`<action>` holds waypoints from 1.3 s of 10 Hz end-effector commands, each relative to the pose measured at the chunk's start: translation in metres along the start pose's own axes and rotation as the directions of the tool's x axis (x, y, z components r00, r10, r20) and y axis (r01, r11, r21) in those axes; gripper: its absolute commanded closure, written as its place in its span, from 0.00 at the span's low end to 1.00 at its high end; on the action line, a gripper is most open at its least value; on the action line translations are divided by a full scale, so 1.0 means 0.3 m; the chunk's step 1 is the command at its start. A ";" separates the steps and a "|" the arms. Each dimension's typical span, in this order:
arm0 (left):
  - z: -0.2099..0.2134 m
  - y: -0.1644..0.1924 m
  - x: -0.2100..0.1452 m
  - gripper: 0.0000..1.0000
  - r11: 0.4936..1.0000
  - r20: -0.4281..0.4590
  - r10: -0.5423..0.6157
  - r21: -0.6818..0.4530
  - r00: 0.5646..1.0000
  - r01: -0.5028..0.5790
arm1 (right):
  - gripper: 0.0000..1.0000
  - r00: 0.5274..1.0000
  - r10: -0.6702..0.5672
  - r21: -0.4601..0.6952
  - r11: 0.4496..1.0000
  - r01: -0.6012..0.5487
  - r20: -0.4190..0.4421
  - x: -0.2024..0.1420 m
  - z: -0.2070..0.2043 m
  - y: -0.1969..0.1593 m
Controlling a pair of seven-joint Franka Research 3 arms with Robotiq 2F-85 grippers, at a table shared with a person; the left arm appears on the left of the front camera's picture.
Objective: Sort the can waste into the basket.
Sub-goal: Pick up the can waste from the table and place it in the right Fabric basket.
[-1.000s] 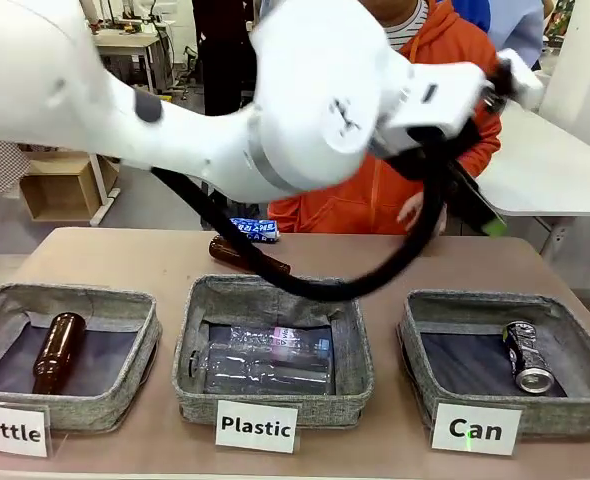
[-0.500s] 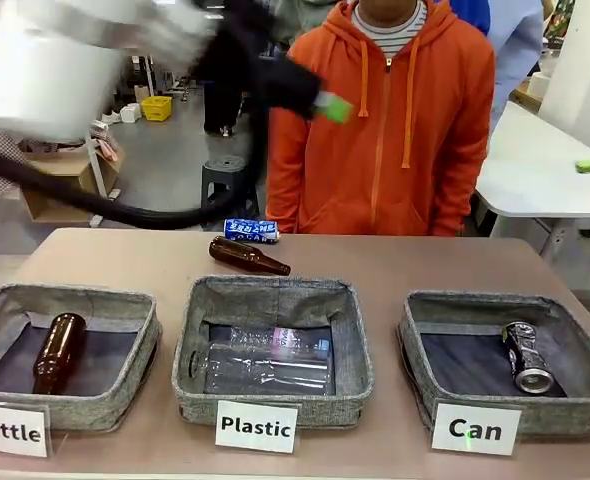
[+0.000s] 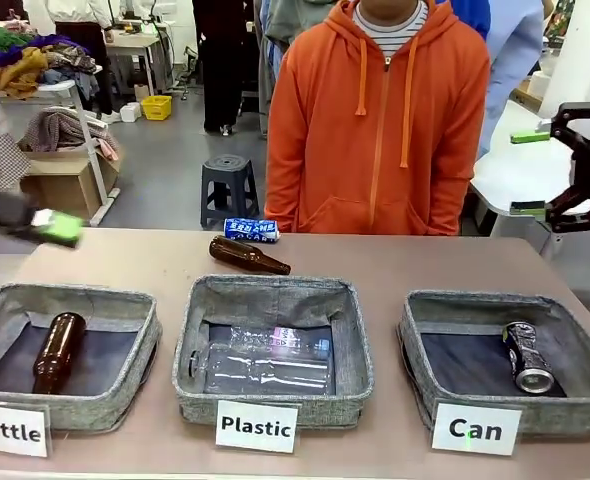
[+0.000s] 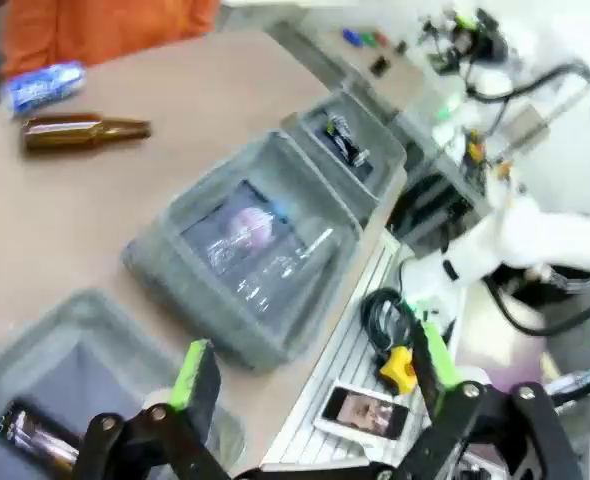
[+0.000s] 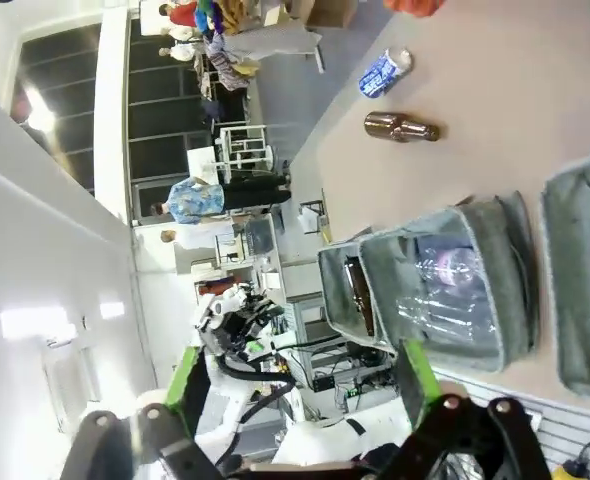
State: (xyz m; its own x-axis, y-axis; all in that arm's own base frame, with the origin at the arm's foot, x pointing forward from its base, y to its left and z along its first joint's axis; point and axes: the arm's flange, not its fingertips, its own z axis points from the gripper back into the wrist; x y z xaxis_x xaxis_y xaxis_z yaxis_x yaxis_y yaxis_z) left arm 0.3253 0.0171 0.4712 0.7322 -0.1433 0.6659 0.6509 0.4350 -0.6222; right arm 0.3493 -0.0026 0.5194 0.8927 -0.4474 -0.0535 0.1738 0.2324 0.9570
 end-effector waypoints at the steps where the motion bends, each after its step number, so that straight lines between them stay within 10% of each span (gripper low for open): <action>1: 0.156 0.088 -0.044 0.00 0.995 0.266 0.093 -0.048 0.960 -0.084 | 0.00 1.000 0.010 -0.012 1.000 -0.010 -0.024 -0.014 -0.022 -0.059; 2: 0.000 0.000 0.000 0.00 1.000 0.000 0.000 0.000 1.000 0.000 | 0.00 0.990 0.121 -0.167 0.980 -0.107 0.074 -0.013 -0.010 -0.075; 3: 0.000 0.000 0.000 0.00 1.000 0.000 0.000 0.000 1.000 0.000 | 0.00 1.000 -0.007 -0.006 1.000 0.007 -0.012 0.005 -0.014 -0.013; 13: -0.030 0.009 0.104 0.00 0.998 0.019 -0.064 0.011 0.998 0.064 | 0.00 1.000 -0.007 -0.006 1.000 0.007 -0.012 0.005 -0.014 -0.013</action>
State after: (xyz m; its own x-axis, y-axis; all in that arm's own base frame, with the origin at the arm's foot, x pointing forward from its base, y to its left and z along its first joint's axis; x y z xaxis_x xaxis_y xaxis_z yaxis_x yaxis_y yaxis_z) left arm 0.3302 0.0129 0.4756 0.7177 -0.1569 0.6784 0.6670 0.4347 -0.6051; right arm 0.3523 -0.0029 0.5118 0.8961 -0.4418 -0.0428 0.1763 0.2657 0.9478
